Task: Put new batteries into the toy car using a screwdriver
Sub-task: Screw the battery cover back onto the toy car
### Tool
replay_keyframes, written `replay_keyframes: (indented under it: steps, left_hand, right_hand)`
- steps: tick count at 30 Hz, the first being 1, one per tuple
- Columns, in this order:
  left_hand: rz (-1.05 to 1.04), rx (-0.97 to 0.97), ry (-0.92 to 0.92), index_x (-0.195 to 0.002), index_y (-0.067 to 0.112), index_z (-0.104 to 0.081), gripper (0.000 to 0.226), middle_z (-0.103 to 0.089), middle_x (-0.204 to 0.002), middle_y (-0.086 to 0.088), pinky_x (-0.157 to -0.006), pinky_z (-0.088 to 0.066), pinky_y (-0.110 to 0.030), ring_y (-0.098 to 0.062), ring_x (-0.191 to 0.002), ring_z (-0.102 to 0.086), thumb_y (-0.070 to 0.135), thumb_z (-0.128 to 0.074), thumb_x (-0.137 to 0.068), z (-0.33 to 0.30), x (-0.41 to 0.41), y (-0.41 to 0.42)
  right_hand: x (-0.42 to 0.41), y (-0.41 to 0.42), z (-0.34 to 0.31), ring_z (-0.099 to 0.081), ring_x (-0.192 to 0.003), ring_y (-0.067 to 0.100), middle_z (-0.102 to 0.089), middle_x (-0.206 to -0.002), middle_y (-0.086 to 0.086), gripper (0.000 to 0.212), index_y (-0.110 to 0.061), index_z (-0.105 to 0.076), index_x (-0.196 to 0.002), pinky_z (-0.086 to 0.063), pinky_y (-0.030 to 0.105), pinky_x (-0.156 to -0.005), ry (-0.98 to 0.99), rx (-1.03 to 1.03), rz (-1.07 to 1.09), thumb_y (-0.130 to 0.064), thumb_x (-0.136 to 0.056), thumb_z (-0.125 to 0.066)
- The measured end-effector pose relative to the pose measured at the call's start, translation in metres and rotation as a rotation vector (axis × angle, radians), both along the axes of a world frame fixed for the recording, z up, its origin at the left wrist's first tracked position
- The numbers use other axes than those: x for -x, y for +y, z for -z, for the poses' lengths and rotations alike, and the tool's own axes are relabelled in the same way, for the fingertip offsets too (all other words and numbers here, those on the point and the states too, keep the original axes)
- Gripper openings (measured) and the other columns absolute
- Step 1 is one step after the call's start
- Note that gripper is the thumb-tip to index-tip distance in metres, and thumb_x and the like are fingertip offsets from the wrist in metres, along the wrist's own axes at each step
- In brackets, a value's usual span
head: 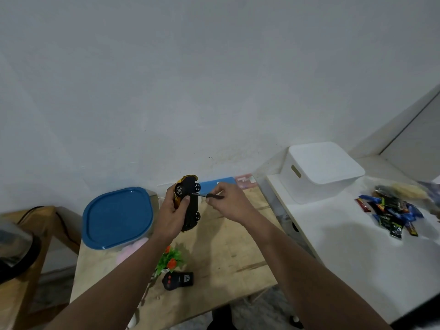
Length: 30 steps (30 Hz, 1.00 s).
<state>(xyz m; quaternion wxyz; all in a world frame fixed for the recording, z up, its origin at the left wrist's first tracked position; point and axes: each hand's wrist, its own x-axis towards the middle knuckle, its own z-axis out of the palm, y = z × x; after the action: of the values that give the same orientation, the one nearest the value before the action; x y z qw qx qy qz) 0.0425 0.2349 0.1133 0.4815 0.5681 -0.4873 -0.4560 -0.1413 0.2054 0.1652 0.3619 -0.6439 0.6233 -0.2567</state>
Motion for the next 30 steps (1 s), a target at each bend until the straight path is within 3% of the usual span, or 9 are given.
replay_keyframes:
  steps: [3, 7, 11, 15, 19, 23, 26, 28, 30]
  left_hand:
    - [-0.003, -0.004, 0.001, -0.145, 0.036, -0.047, 0.039, -0.068, -0.120, 0.012, -0.082, -0.055, -0.028, -0.009, -0.109, -0.066, 0.026, -0.054, -0.107, 0.001, -0.002, 0.002]
    - [-0.004, -0.008, -0.016, -0.145, 0.037, -0.047, 0.040, -0.067, -0.120, 0.015, -0.082, -0.054, -0.027, -0.007, -0.110, -0.065, 0.027, -0.054, -0.107, 0.001, -0.003, 0.002]
    - [-0.007, -0.020, -0.013, -0.146, 0.035, -0.047, 0.041, -0.067, -0.120, 0.012, -0.079, -0.055, -0.028, -0.010, -0.109, -0.066, 0.026, -0.054, -0.107, 0.003, -0.005, 0.003]
    - [0.001, -0.019, -0.029, -0.145, 0.035, -0.047, 0.040, -0.067, -0.118, 0.015, -0.078, -0.055, -0.026, -0.008, -0.107, -0.067, 0.027, -0.054, -0.107, 0.004, -0.005, 0.003]
    - [0.001, -0.035, -0.013, -0.144, 0.036, -0.048, 0.039, -0.067, -0.118, 0.013, -0.080, -0.056, -0.028, -0.010, -0.107, -0.067, 0.028, -0.055, -0.107, 0.006, -0.004, 0.001]
    - [0.011, -0.052, 0.003, -0.144, 0.034, -0.048, 0.038, -0.066, -0.120, 0.010, -0.090, -0.058, -0.039, -0.015, -0.111, -0.067, 0.027, -0.055, -0.107, 0.008, -0.004, 0.000]
    - [0.011, -0.061, 0.020, -0.143, 0.033, -0.049, 0.038, -0.067, -0.118, 0.009, -0.082, -0.057, -0.031, -0.013, -0.108, -0.067, 0.025, -0.055, -0.107, 0.006, -0.002, 0.000]
    - [0.020, -0.054, 0.023, -0.143, 0.032, -0.049, 0.037, -0.068, -0.117, 0.010, -0.077, -0.054, -0.026, -0.011, -0.107, -0.067, 0.023, -0.054, -0.107, 0.004, 0.000, -0.001]
    - [0.027, -0.058, 0.031, -0.142, 0.031, -0.050, 0.036, -0.067, -0.117, 0.011, -0.074, -0.053, -0.021, -0.008, -0.107, -0.066, 0.022, -0.054, -0.107, 0.002, 0.002, 0.000]
  right_hand:
    - [-0.002, 0.003, -0.001, -0.066, -0.081, 0.012, -0.070, -0.088, -0.006, 0.024, -0.020, -0.071, -0.095, -0.048, 0.028, -0.069, 0.129, 0.089, -0.048, -0.043, -0.094, -0.064]
    - [-0.001, 0.003, -0.002, -0.062, -0.082, 0.007, -0.063, -0.087, -0.013, 0.016, -0.021, -0.065, -0.099, -0.048, 0.022, -0.070, 0.088, 0.051, -0.018, -0.034, -0.091, -0.070]
    - [-0.001, 0.002, -0.004, -0.064, -0.077, 0.014, -0.069, -0.083, -0.001, 0.034, -0.015, -0.072, -0.091, -0.052, 0.035, -0.069, 0.144, 0.071, -0.069, -0.047, -0.095, -0.062]
    - [0.001, 0.001, -0.004, -0.065, -0.087, 0.010, -0.067, -0.093, -0.006, 0.021, -0.020, -0.066, -0.094, -0.052, 0.028, -0.075, 0.071, 0.025, -0.035, -0.039, -0.088, -0.072]
    - [-0.001, 0.000, -0.003, -0.066, -0.081, 0.018, -0.069, -0.088, 0.001, 0.038, -0.013, -0.068, -0.090, -0.056, 0.040, -0.077, 0.185, 0.053, -0.050, -0.051, -0.092, -0.063]
    - [0.004, -0.003, -0.005, -0.064, -0.083, 0.011, -0.066, -0.089, -0.006, 0.027, -0.015, -0.067, -0.092, -0.051, 0.031, -0.075, 0.121, -0.005, -0.046, -0.041, -0.087, -0.073]
    - [0.006, -0.004, -0.007, -0.057, -0.070, 0.013, -0.063, -0.081, 0.000, 0.039, -0.009, -0.066, -0.084, -0.041, 0.029, -0.063, 0.139, -0.009, -0.067, -0.048, -0.093, -0.065]
    - [0.008, -0.004, -0.009, -0.061, -0.074, 0.011, -0.066, -0.098, -0.003, 0.029, -0.016, -0.067, -0.100, -0.043, 0.023, -0.060, 0.090, -0.041, -0.062, -0.043, -0.090, -0.070]
    - [0.010, -0.005, -0.011, -0.062, -0.078, 0.010, -0.063, -0.094, -0.008, 0.025, -0.016, -0.067, -0.101, -0.047, 0.021, -0.059, 0.042, -0.053, -0.035, -0.035, -0.086, -0.075]
